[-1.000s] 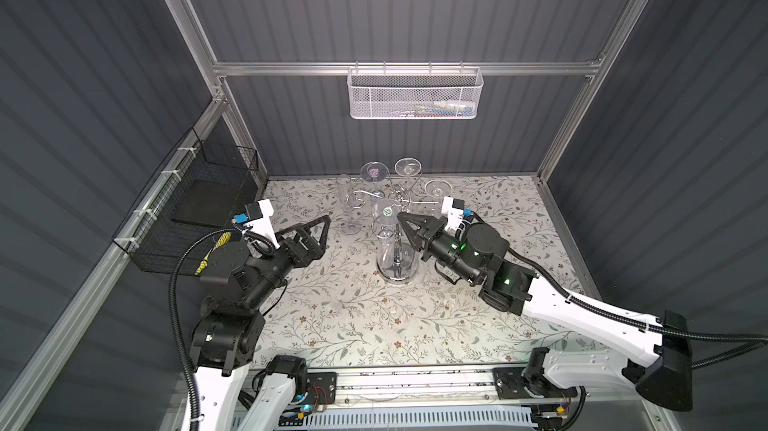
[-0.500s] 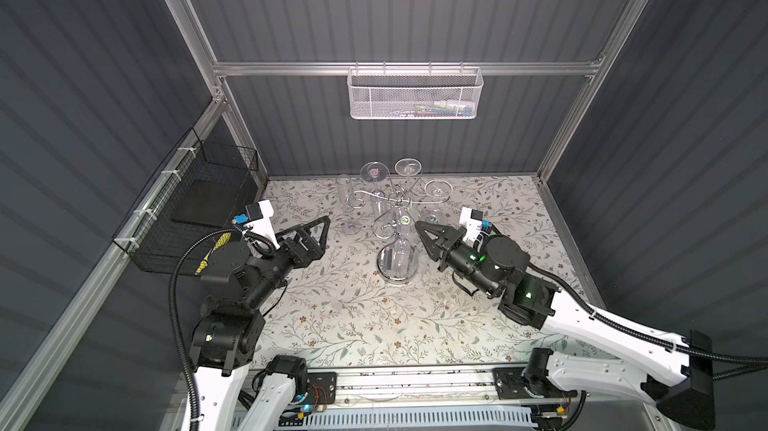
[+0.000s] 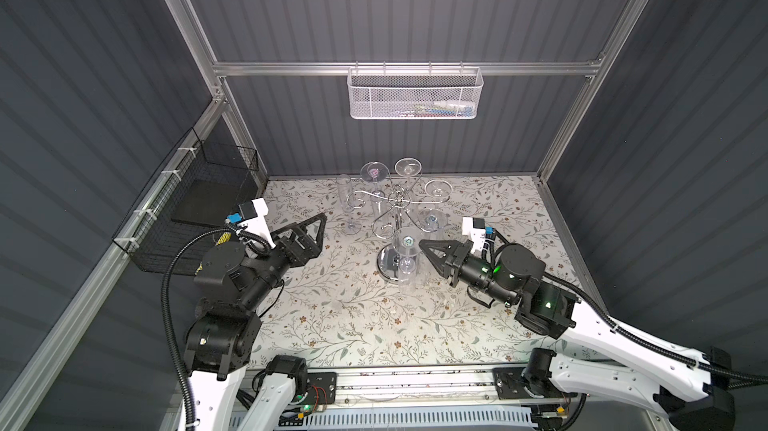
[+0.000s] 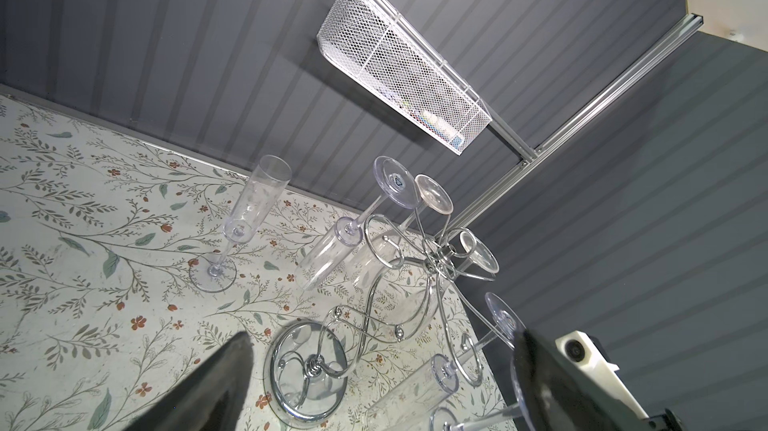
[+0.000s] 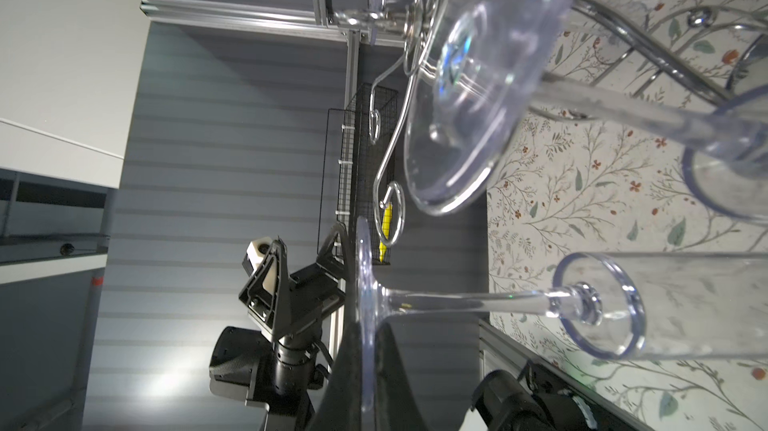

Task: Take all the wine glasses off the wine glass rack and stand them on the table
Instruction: 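Close the right gripper on the glass stem and pull it off the rack, then lift the clear flute glass with the right gripper toward the left gripper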

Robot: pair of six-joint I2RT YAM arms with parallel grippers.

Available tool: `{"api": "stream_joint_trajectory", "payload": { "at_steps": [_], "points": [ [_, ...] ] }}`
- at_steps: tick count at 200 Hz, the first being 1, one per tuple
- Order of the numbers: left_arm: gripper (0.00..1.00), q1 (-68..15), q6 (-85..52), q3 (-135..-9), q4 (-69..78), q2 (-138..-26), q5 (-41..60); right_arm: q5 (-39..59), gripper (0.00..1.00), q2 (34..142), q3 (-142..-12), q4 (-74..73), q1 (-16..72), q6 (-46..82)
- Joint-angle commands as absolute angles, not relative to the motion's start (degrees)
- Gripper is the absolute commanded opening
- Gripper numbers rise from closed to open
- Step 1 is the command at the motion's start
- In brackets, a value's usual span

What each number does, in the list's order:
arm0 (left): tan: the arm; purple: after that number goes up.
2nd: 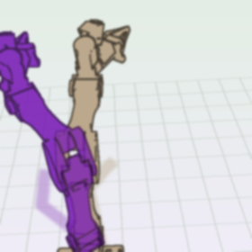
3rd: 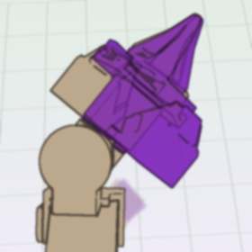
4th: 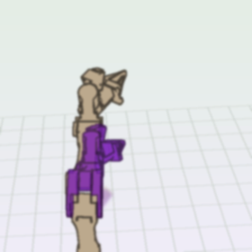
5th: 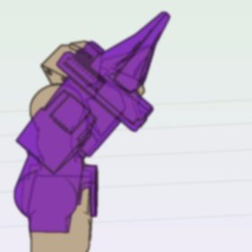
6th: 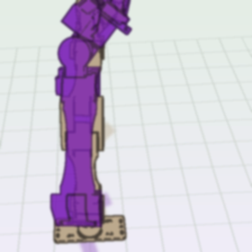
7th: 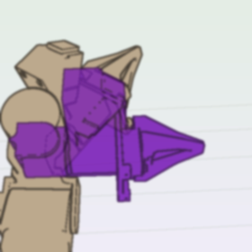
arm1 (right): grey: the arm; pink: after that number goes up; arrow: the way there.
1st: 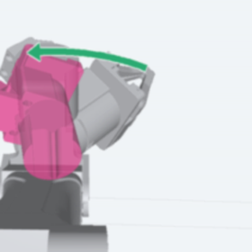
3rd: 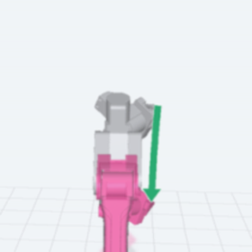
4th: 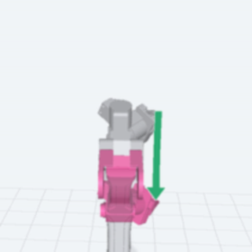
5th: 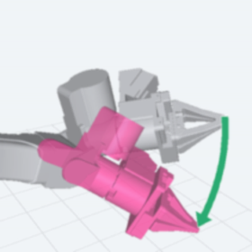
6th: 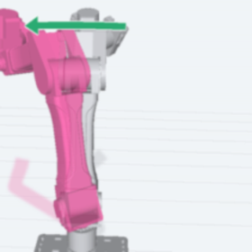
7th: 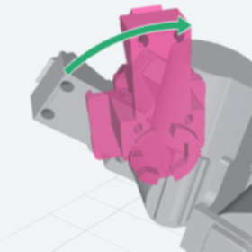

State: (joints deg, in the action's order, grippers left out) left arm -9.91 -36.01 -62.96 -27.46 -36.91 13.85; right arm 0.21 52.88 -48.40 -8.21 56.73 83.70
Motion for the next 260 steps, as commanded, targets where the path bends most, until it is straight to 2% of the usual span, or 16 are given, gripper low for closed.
{"api": "stream_joint_trajectory", "payload": {
  "at_steps": [1,63,131,208,260],
  "points": [
    [1.0,-9.49,-36.69,-65.3,-28.79,-36.31,12.8,6.67,0.0,52.03,-49.79,-5.87,56.78,80.86],
    [0.99,-9.49,-36.4,-70.26,-33.19,-35.27,10.58,20.89,0.0,54.89,-58.68,4.18,59.09,69.1],
    [0.99,-9.49,-36.29,-78.21,-36.05,-35.13,9.4,32.17,0.0,63.78,-72.76,8.94,64.6,50.09],
    [1.0,-9.49,-37.29,-86.05,-36.04,-36.41,10.34,38.93,0.0,72.72,-86.54,11.4,67.32,26.19],
    [0.99,-9.49,-37.63,-88.76,-32.44,-38.87,15.9,40.87,0.0,76.01,-96.91,15.01,67.24,6.88]
  ]
}}
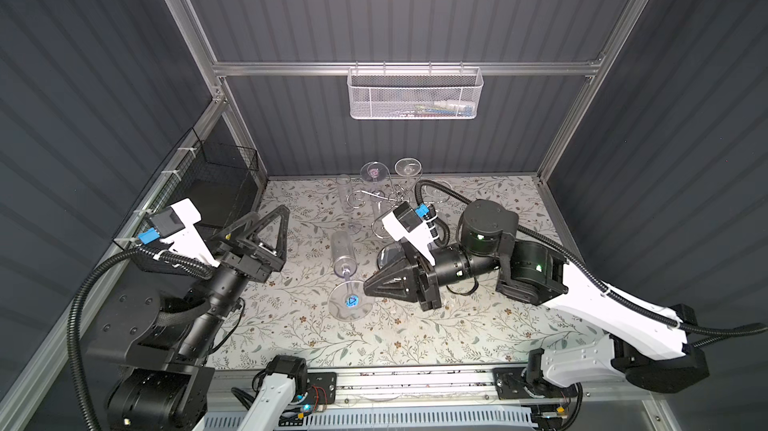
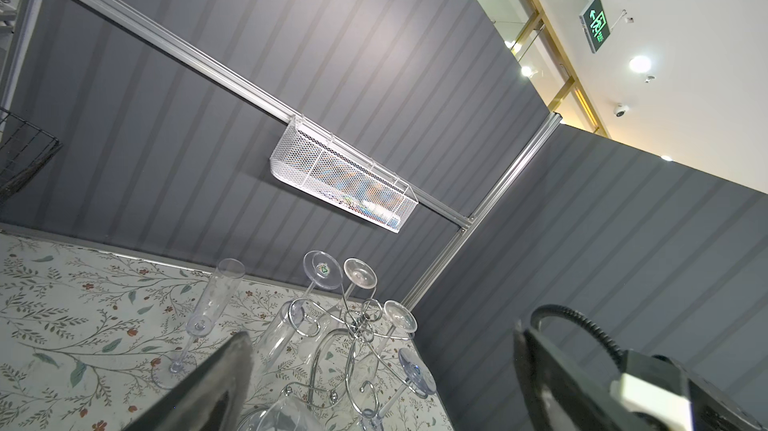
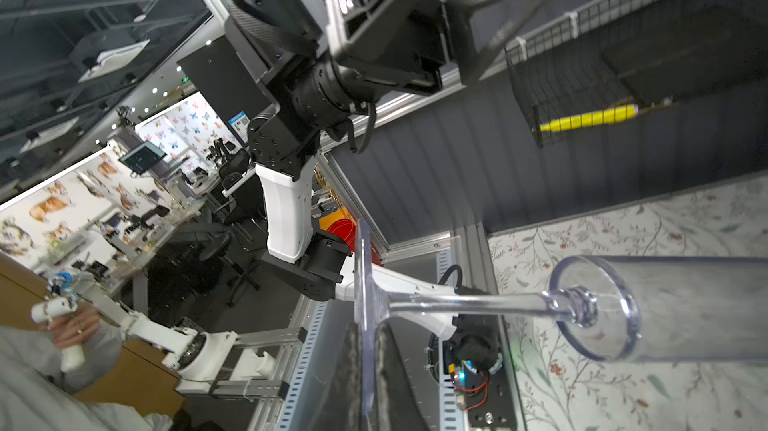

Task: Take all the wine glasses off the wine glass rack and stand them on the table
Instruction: 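Lift the clear flute glass with the right gripper toward the left gripper, then close the left gripper on the flute glass stem held by the right gripper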

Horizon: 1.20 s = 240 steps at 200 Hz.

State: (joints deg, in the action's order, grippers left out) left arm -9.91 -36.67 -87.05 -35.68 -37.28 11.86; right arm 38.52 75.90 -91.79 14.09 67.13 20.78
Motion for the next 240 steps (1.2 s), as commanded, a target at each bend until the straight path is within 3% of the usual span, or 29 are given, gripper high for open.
{"api": "stream_joint_trajectory", "payload": {
  "at_steps": [1,54,120,174,206,240],
  "points": [
    [0.99,-9.45,-37.71,-88.81,-32.26,-38.95,16.12,40.83,0.0,76.02,-97.06,15.11,67.24,6.52],
    [0.98,-9.45,-49.71,-86.52,-15.18,-44.79,30.76,32.81,0.0,73.95,-100.71,20.49,65.34,-13.29],
    [0.94,-9.49,-62.0,-83.99,2.72,-55.97,49.63,14.64,0.0,67.34,-90.34,15.24,59.66,-35.4],
    [0.87,-13.13,-61.88,-84.17,6.02,-63.48,61.04,17.29,0.0,67.21,-86.4,10.71,53.55,-46.96],
    [0.83,-22.54,-50.93,-89.01,-5.09,-68.79,61.49,18.69,0.0,67.99,-86.5,11.54,51.61,-50.56],
    [0.75,-23.2,-52.53,-87.8,-0.15,-70.77,61.61,22.48,0.0,68.29,-86.91,13.82,50.47,-52.31]
  ]
}}
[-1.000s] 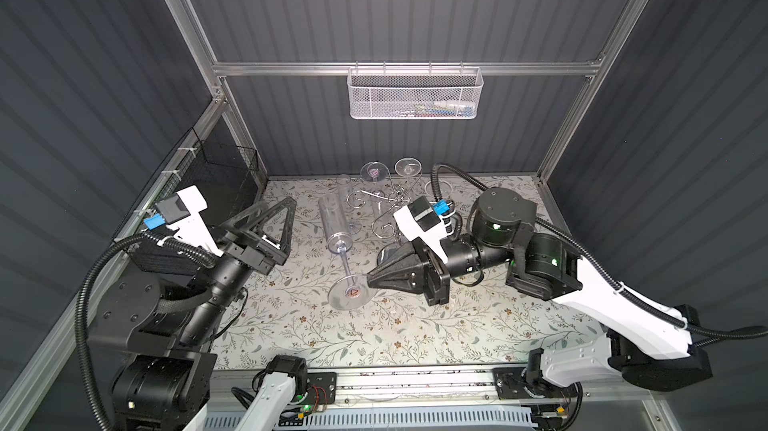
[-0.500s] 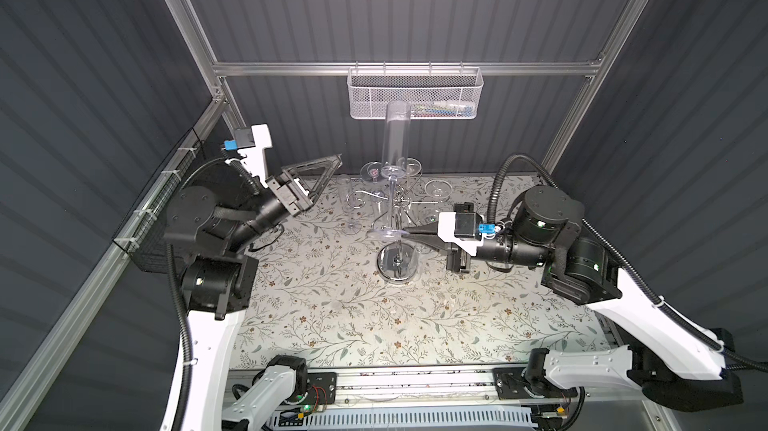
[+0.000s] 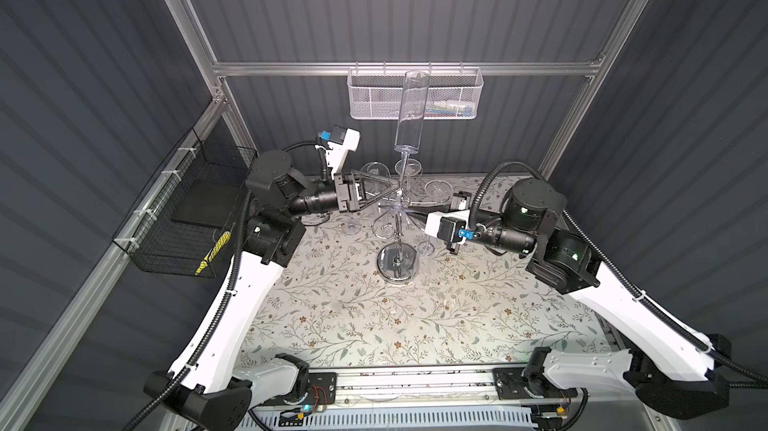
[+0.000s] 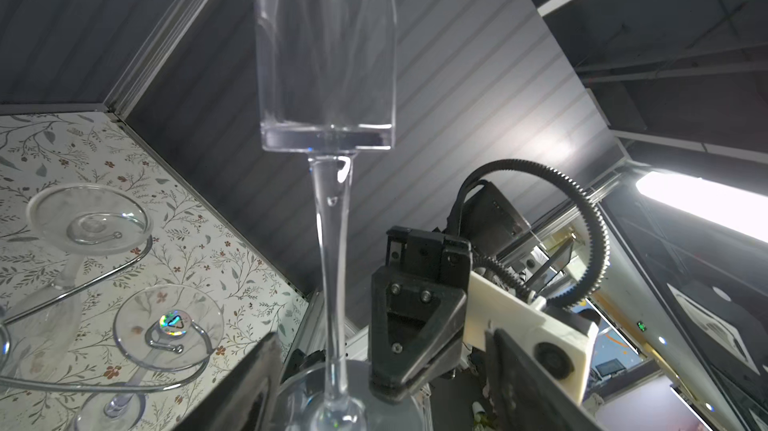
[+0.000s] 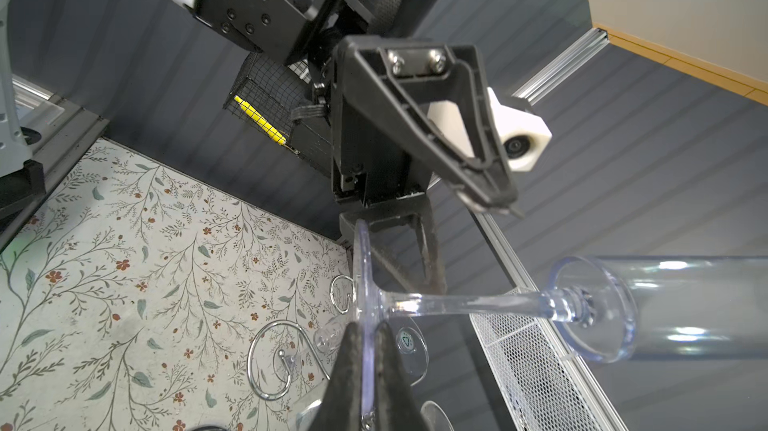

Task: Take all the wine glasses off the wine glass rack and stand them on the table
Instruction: 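Close the left gripper on the flute glass stem held by the right gripper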

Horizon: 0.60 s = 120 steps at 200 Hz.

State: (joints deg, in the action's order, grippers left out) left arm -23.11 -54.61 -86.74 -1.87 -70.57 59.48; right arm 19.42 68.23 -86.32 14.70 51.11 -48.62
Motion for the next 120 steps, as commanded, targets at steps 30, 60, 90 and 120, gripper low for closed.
{"api": "stream_joint_trajectory", "payload": {
  "at_steps": [30,60,90,120],
  "points": [
    [0.56,-23.46,-52.55,-87.68,-0.24,-71.89,62.12,23.63,0.0,68.11,-87.1,16.33,50.25,-54.37],
    [0.48,-23.99,-52.19,-87.39,-0.47,-72.11,62.02,24.19,0.0,67.9,-87.43,18.11,49.97,-55.44],
    [0.42,-25.6,-51.06,-87.67,-2.01,-72.61,62.09,24.63,0.0,68.08,-87.62,18.75,49.66,-55.89],
    [0.37,-27.68,-47.7,-88.49,-5.49,-73.28,61.88,25.18,0.0,68.22,-87.7,18.98,49.48,-56.29]
  ]
}}
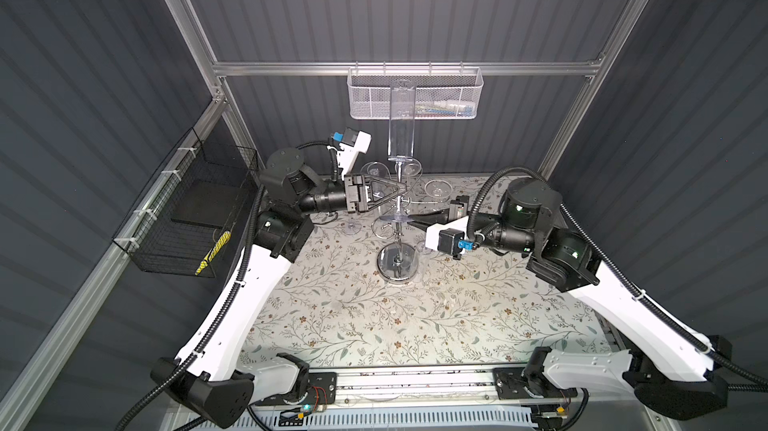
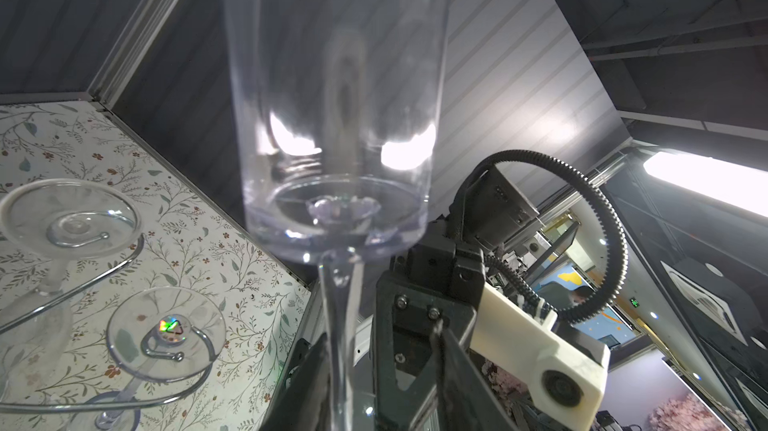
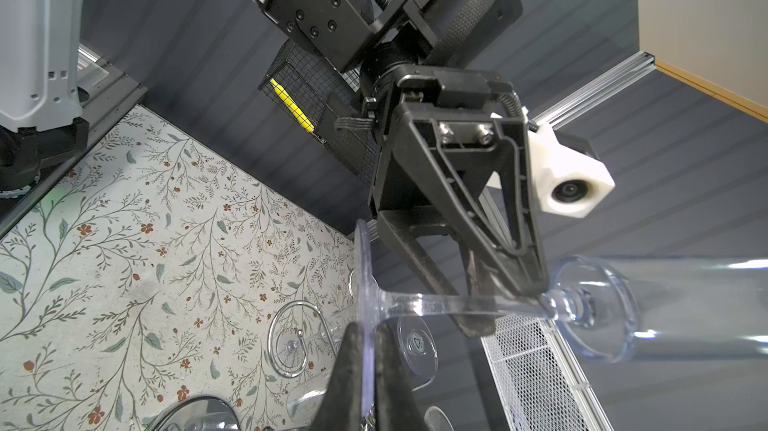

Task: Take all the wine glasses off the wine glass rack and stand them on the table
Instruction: 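Close the left gripper on the flute glass stem held by the right gripper, then open the right gripper and withdraw it while the left gripper holds the glass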

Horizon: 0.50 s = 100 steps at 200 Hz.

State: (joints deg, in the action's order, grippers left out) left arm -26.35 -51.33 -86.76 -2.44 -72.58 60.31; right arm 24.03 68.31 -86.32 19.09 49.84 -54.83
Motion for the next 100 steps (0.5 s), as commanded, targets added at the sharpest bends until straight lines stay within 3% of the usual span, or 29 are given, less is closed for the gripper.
{"api": "stream_joint_trajectory", "payload": {
  "at_steps": [1,76,96,100],
  "points": [
    [0.36,-27.73,-47.63,-88.5,-5.51,-73.29,61.88,25.2,0.0,68.26,-87.71,19.03,49.48,-56.32],
    [0.0,-27.86,-46.96,-88.33,-6.14,-73.03,59.0,25.19,0.0,67.98,-87.8,20.54,49.47,-57.26],
    [0.0,-27.86,-47.2,-88.17,-5.67,-73.05,58.72,25.01,0.0,67.87,-87.72,20.83,49.48,-57.39],
    [0.0,-27.85,-47.2,-88.16,-5.55,-73.04,58.61,24.96,0.08,67.86,-87.57,20.69,49.48,-57.35]
  ]
}}
